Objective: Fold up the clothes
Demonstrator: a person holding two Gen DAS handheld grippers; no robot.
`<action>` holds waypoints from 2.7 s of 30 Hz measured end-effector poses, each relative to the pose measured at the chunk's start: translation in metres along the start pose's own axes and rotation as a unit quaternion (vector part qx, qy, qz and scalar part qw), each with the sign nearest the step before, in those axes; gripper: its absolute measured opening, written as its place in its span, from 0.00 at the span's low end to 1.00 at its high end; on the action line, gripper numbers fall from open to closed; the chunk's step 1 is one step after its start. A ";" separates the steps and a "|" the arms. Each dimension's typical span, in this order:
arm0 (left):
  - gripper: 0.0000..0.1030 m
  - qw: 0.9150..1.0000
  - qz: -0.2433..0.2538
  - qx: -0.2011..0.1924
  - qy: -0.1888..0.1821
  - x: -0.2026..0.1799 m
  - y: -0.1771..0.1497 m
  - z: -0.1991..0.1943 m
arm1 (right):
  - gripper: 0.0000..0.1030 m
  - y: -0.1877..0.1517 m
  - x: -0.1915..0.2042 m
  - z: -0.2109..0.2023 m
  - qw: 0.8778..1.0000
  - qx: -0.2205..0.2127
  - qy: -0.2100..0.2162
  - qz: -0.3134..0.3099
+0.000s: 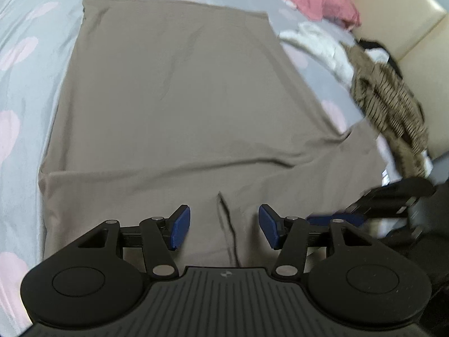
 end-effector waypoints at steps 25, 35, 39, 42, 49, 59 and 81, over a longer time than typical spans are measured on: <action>0.02 0.973 -0.036 -0.164 -0.156 -0.018 0.044 -0.114 | 0.36 -0.044 -0.007 -0.036 0.997 -0.057 -0.033 -0.042; 0.02 0.938 -0.067 -0.242 -0.238 -0.010 0.056 -0.172 | 0.36 -0.037 -0.067 -0.051 0.972 -0.068 -0.216 0.061; 0.02 0.942 -0.103 -0.246 -0.205 0.017 0.051 -0.180 | 0.32 -0.054 -0.089 -0.062 0.963 -0.047 -0.232 0.129; 0.02 0.953 -0.139 -0.216 -0.161 0.043 0.042 -0.173 | 0.30 -0.060 -0.087 -0.067 0.964 -0.039 -0.226 0.133; 0.02 0.972 -0.190 -0.128 -0.061 0.092 0.007 -0.146 | 0.32 -0.051 -0.068 -0.077 0.980 -0.007 -0.152 0.131; 0.02 0.985 -0.162 -0.025 0.058 0.126 -0.021 -0.094 | 0.39 0.000 -0.064 -0.111 0.989 -0.013 -0.106 0.101; 0.02 0.989 -0.132 -0.053 0.050 0.130 -0.021 -0.076 | 0.02 0.068 -0.148 -0.033 0.971 0.004 -0.166 0.175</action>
Point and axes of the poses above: each gripper's, at about its wrist camera, not at the fingertips, and z roughly the way its jaws point, x to its left, y to its top, the point moved 3 cm from there along z, roughly the way its jaws point, and after that the axes turned 6 degrees about y, right-handed, at the moved point
